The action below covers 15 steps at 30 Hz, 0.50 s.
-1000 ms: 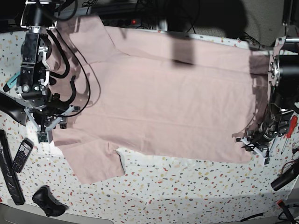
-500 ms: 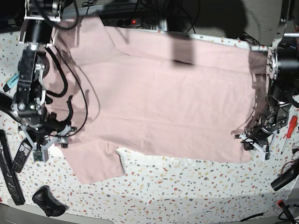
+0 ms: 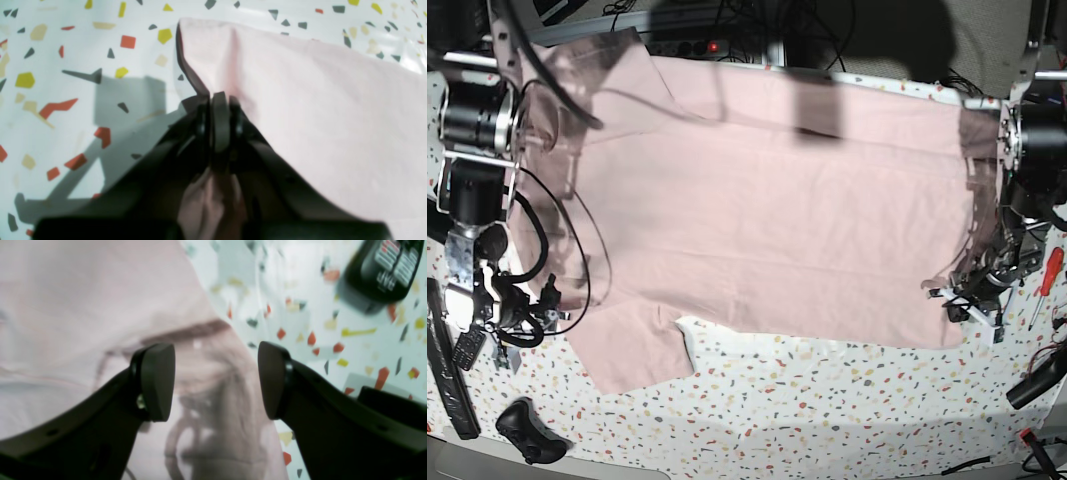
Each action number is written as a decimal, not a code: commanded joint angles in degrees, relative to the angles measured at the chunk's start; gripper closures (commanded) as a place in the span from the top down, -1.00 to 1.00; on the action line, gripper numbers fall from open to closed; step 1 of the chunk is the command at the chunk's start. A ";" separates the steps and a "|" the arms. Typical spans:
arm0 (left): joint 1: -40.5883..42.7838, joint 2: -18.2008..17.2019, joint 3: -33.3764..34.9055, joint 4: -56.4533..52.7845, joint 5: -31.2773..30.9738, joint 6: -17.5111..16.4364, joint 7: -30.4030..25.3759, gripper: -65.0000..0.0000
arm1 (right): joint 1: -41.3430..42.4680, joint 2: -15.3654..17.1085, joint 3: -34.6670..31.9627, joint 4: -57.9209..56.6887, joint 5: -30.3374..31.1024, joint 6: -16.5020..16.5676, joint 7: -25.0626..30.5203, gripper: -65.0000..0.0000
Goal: Fold the T-shirt properly
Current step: 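Lift the shirt's hem side and fold it over toward the collar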
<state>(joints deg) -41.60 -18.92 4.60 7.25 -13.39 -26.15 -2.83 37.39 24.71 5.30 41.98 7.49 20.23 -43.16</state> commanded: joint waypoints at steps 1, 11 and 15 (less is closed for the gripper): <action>-0.28 0.00 0.15 -0.09 1.36 -0.42 3.65 -1.00 | 3.28 0.70 -0.35 -2.05 -1.33 0.39 1.01 0.16; -0.28 0.00 0.17 -0.09 1.36 -0.42 3.37 -1.00 | 6.21 0.68 -1.57 -14.14 -5.18 0.33 9.25 0.16; -0.28 0.00 0.15 -0.09 1.36 -0.42 2.99 -1.00 | 5.88 0.68 -1.57 -14.14 -6.05 0.37 9.05 0.00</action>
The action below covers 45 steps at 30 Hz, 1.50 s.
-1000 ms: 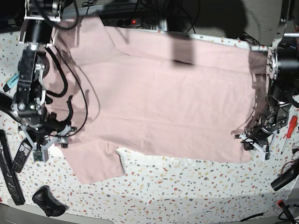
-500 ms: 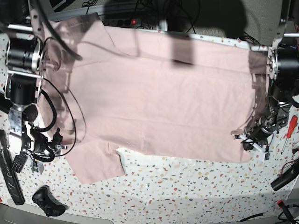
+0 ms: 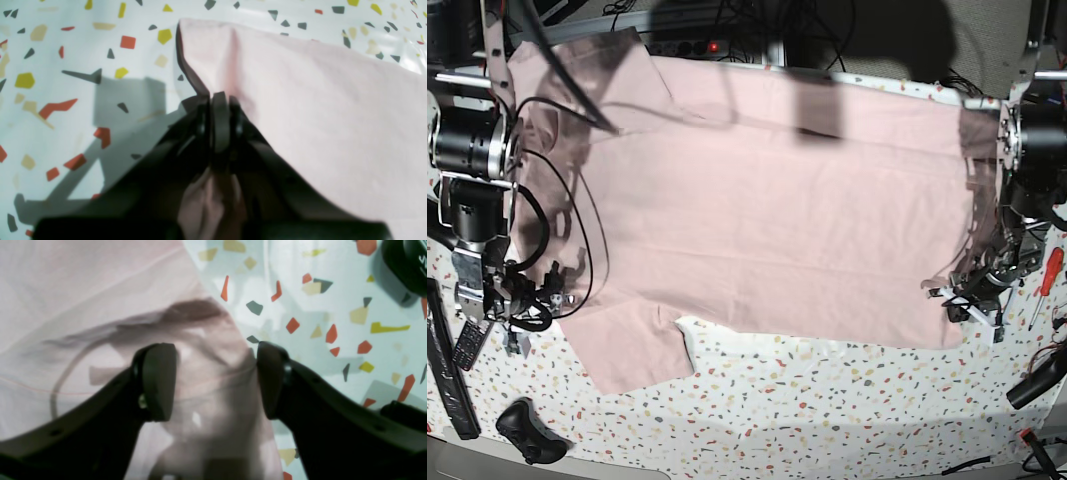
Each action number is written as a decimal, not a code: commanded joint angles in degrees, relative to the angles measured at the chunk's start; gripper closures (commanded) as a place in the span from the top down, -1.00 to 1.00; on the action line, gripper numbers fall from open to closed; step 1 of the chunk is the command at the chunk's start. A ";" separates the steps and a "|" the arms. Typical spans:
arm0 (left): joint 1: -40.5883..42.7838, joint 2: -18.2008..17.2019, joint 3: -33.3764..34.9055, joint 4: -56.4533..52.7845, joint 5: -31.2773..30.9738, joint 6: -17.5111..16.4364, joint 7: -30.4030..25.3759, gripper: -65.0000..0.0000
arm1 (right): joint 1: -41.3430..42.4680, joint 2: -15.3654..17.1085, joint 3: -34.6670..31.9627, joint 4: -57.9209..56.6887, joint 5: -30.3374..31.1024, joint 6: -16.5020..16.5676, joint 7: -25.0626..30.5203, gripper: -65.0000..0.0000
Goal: Fold the T-shirt properly
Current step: 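Lift the shirt's hem side and fold it over toward the collar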
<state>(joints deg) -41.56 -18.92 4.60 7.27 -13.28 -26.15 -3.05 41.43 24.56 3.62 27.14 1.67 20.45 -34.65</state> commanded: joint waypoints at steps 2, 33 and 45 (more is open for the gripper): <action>-0.33 0.00 0.15 -0.11 1.22 -0.42 2.95 -1.00 | 1.03 0.81 0.11 0.70 -0.22 0.52 0.59 -0.22; 20.06 -4.15 -13.99 44.30 -4.39 -0.46 10.62 -1.00 | -20.72 0.81 5.49 38.86 5.16 9.29 1.75 -1.00; 28.04 -6.99 -16.87 55.19 -8.48 -0.44 14.64 -1.00 | -36.70 0.68 17.33 60.57 10.84 9.60 0.44 -1.00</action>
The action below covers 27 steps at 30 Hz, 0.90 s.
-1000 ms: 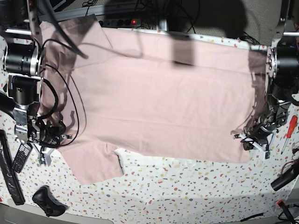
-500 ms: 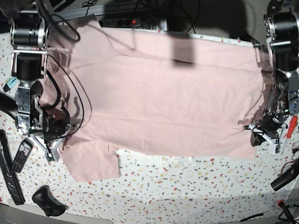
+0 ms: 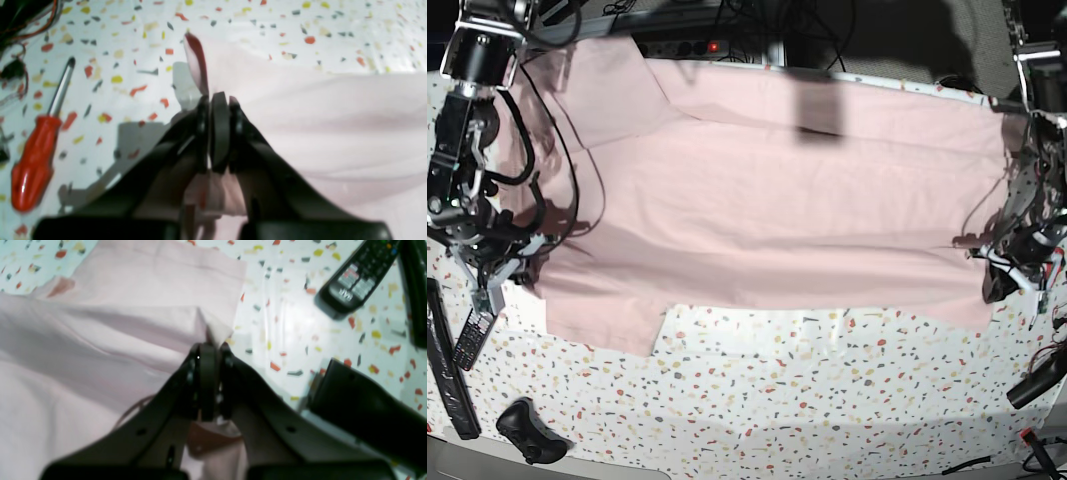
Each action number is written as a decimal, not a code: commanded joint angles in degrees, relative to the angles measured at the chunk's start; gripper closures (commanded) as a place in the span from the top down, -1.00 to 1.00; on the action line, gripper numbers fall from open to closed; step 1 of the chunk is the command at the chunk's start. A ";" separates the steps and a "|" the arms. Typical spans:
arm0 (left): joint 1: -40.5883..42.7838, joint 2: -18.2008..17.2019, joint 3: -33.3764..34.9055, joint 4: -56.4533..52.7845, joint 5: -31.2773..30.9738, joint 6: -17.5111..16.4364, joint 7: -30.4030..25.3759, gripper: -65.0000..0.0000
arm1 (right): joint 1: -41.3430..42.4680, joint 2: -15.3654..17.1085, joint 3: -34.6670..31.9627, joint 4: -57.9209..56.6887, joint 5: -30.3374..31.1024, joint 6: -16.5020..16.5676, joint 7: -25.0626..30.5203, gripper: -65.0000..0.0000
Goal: Fold the T-shirt properly
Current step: 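Lift the shirt's hem side and fold it over toward the collar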
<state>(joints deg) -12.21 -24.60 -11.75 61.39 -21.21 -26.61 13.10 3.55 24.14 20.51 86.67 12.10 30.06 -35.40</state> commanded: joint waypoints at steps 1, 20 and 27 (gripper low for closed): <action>-0.13 -1.29 -1.42 2.38 -1.07 0.02 -1.31 -1.00 | -0.02 1.09 0.81 1.97 1.42 -0.02 1.01 -1.00; 16.83 -1.46 -7.82 16.68 -1.38 0.00 -0.68 -1.00 | -17.88 1.07 14.95 11.98 6.58 1.46 -0.22 -1.00; 18.91 -1.46 -7.82 16.68 -1.25 -0.04 2.16 -1.00 | -20.90 0.20 16.06 12.11 6.58 3.93 -1.36 -1.00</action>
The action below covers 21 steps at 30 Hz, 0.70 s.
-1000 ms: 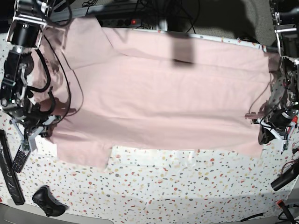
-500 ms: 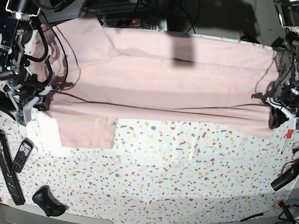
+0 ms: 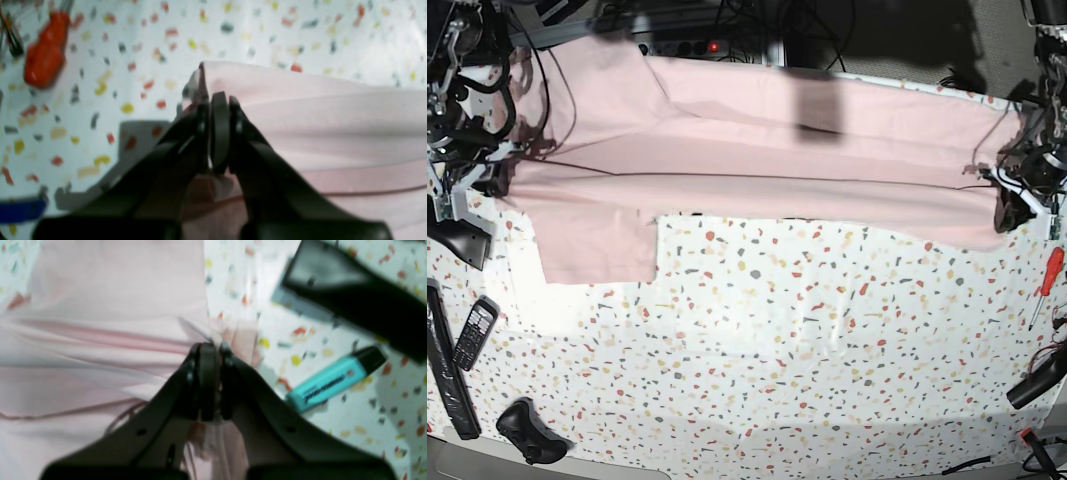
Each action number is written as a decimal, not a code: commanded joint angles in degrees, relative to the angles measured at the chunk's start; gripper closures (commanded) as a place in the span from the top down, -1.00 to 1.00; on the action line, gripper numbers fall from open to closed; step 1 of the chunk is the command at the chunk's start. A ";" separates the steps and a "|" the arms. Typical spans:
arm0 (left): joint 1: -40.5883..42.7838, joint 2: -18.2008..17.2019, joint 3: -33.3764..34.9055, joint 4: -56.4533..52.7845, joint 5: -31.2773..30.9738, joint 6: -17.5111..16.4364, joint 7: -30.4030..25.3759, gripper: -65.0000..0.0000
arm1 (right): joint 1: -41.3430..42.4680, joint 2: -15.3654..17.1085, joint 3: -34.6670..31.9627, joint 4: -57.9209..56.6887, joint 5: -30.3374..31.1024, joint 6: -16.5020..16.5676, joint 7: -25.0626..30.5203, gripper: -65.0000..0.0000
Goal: Fold the T-shirt properly
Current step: 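Lift the shirt's hem side and fold it over toward the collar, then release the folded hem and reposition the right gripper at the sleeve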
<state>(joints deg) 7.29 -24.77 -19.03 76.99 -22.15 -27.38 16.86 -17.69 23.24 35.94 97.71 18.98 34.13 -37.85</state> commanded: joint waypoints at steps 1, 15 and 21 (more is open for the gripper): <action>-0.52 -1.27 -0.55 1.05 0.26 0.72 -1.11 -1.00 | 0.37 0.59 0.63 1.05 -0.33 -0.13 -0.02 -1.00; -0.66 -3.26 -0.52 2.80 10.14 0.76 1.57 -0.13 | 3.30 -1.49 0.63 1.03 -0.28 -0.22 -8.72 -0.13; -1.18 -5.44 -0.52 6.58 10.03 5.57 0.87 -0.13 | 11.28 -1.51 0.31 -0.02 5.35 -0.37 -8.81 -0.13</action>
<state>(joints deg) 6.70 -29.19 -19.09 82.61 -11.70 -21.69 19.29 -7.03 20.64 35.99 97.03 24.08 33.52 -47.88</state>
